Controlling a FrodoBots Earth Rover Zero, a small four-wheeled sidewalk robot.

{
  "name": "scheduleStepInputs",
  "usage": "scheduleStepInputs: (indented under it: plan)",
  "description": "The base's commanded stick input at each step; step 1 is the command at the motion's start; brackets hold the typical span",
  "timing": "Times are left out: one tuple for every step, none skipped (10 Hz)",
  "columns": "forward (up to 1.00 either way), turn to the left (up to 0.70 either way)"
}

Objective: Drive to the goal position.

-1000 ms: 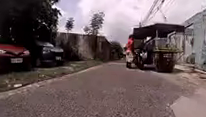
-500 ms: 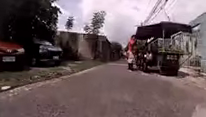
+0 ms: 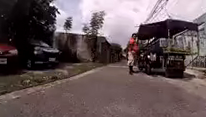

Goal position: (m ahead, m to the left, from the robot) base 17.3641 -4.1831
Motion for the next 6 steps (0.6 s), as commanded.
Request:
scheduleStepInputs:
  plan:
    - [0.7, 0.0]
    - [0.7, 0.0]
    - [0.7, 0.0]
    - [0.7, -0.01]
    - [0.7, -0.02]
    - [0.7, -0.04]
